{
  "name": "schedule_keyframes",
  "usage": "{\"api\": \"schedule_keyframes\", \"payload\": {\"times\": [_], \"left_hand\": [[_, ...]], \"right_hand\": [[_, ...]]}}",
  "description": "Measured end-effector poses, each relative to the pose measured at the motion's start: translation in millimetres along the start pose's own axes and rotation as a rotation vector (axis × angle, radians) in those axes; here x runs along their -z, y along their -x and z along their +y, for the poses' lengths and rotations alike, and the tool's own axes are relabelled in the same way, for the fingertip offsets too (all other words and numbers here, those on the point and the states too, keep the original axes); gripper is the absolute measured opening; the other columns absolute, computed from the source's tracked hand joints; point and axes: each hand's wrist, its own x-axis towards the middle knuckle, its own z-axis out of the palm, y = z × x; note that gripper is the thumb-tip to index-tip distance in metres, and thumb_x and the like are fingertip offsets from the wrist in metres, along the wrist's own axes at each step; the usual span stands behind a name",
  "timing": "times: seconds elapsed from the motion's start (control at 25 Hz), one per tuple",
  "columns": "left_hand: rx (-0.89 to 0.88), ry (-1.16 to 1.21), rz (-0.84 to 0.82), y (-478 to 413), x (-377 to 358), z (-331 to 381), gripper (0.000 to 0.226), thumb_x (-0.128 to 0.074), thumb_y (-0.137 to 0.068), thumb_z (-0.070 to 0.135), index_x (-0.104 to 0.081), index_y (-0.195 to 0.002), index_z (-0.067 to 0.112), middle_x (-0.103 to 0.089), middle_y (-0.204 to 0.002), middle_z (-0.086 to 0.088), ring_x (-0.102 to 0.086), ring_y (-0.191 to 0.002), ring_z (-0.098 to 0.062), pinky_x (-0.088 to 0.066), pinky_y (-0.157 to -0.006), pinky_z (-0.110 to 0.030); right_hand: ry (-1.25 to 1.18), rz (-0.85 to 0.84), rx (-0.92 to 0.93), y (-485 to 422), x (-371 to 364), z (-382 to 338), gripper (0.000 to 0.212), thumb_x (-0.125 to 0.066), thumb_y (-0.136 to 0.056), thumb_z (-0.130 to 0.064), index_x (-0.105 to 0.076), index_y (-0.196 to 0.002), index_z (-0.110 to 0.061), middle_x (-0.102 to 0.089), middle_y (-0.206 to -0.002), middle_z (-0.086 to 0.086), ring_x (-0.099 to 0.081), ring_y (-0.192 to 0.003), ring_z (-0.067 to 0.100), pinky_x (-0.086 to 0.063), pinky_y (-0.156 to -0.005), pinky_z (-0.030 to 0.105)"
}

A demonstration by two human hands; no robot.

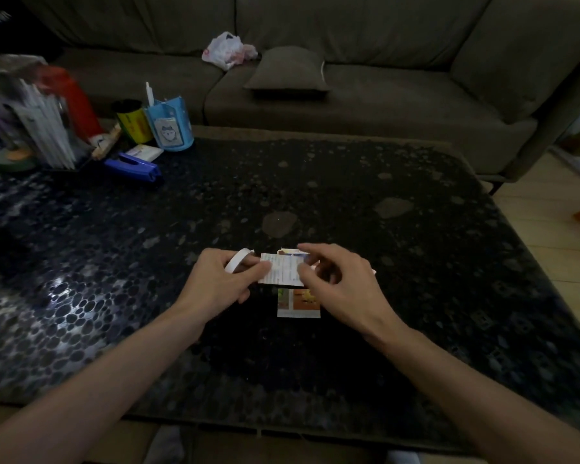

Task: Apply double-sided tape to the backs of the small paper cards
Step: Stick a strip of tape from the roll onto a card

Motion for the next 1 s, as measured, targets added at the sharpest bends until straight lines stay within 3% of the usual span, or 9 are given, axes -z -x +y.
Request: {"api": "schedule_keyframes", "payload": {"times": [0.16, 0.28, 0.36, 0.44, 0.52, 0.64, 0.76, 0.84, 1.0], "left_hand": [[-0.095, -0.084, -0.043, 6, -3, 3, 0.005, -0.081, -0.089, 0.036, -0.083, -0.085, 0.033, -0.074, -0.068, -0.009, -0.054, -0.046, -0.010, -0.045, -0.049, -0.020], [-0.164, -0.154, -0.061, 10, -4, 10, 0.006, -0.080, -0.089, 0.033, -0.080, -0.095, 0.035, -0.076, -0.071, 0.008, -0.062, -0.052, -0.003, -0.048, -0.054, -0.016], [-0.203, -0.270, -0.087, 11, -1, 14, 0.010, -0.078, -0.091, 0.031, -0.081, -0.101, 0.030, -0.077, -0.103, 0.021, -0.071, -0.083, 0.004, -0.055, -0.074, -0.017], [-0.245, -0.463, -0.157, 12, 3, 15, 0.005, -0.075, -0.093, 0.024, -0.080, -0.093, 0.022, -0.072, -0.120, 0.017, -0.070, -0.100, -0.003, -0.057, -0.089, -0.029], [-0.302, -0.625, -0.243, 15, 6, 13, 0.006, -0.071, -0.095, 0.020, -0.071, -0.089, 0.018, -0.074, -0.099, 0.000, -0.068, -0.084, -0.016, -0.057, -0.080, -0.039], [-0.331, -0.729, -0.318, 21, 10, 9, 0.014, -0.070, -0.095, 0.021, -0.065, -0.084, 0.028, -0.063, -0.079, 0.010, -0.060, -0.072, -0.007, -0.049, -0.069, -0.030], [-0.353, -0.770, -0.380, 22, 15, 4, 0.008, -0.073, -0.094, 0.027, -0.069, -0.093, 0.034, -0.060, -0.087, 0.023, -0.058, -0.079, 0.006, -0.045, -0.069, -0.016], [-0.352, -0.835, -0.385, 22, 17, 3, 0.015, -0.072, -0.095, 0.032, -0.072, -0.104, 0.020, -0.062, -0.094, 0.014, -0.059, -0.083, -0.003, -0.051, -0.076, -0.029], [-0.347, -0.849, -0.372, 22, 20, 0, 0.013, -0.073, -0.095, 0.033, -0.067, -0.089, 0.022, -0.064, -0.095, 0.007, -0.060, -0.082, -0.009, -0.052, -0.078, -0.040]], "right_hand": [[-0.304, -0.085, -0.146, -9, -2, 8, 0.018, -0.076, -0.094, -0.033, -0.074, -0.111, -0.038, -0.075, -0.094, -0.019, -0.071, -0.092, -0.005, -0.056, -0.073, 0.011], [-0.345, -0.046, -0.227, -10, 2, 13, 0.009, -0.079, -0.092, -0.028, -0.077, -0.093, -0.036, -0.076, -0.091, -0.019, -0.072, -0.089, -0.005, -0.057, -0.070, 0.013], [-0.255, -0.059, -0.318, -15, 7, 18, 0.009, -0.078, -0.092, -0.030, -0.075, -0.092, -0.039, -0.075, -0.095, -0.016, -0.071, -0.091, -0.001, -0.056, -0.075, 0.017], [-0.169, -0.122, -0.351, -17, 10, 23, 0.012, -0.077, -0.093, -0.031, -0.073, -0.093, -0.042, -0.072, -0.099, -0.017, -0.069, -0.093, -0.001, -0.053, -0.075, 0.018], [-0.102, -0.198, -0.360, -16, 8, 22, 0.014, -0.077, -0.093, -0.032, -0.069, -0.092, -0.045, -0.072, -0.096, -0.017, -0.069, -0.089, -0.004, -0.049, -0.067, 0.014], [-0.003, -0.228, -0.319, -11, 2, 22, 0.015, -0.077, -0.092, -0.035, -0.067, -0.089, -0.046, -0.073, -0.088, -0.017, -0.069, -0.081, -0.009, -0.048, -0.065, 0.013], [0.031, -0.223, -0.292, -12, 1, 19, 0.015, -0.077, -0.092, -0.036, -0.066, -0.089, -0.045, -0.073, -0.087, -0.016, -0.069, -0.081, -0.005, -0.048, -0.069, 0.014], [0.035, -0.239, -0.294, -13, 1, 16, 0.015, -0.077, -0.093, -0.036, -0.066, -0.089, -0.045, -0.072, -0.088, -0.015, -0.068, -0.083, -0.005, -0.047, -0.070, 0.014], [0.033, -0.282, -0.302, -13, 2, 12, 0.010, -0.076, -0.094, -0.034, -0.069, -0.097, -0.041, -0.072, -0.093, -0.014, -0.067, -0.088, -0.003, -0.051, -0.078, 0.018]]}}
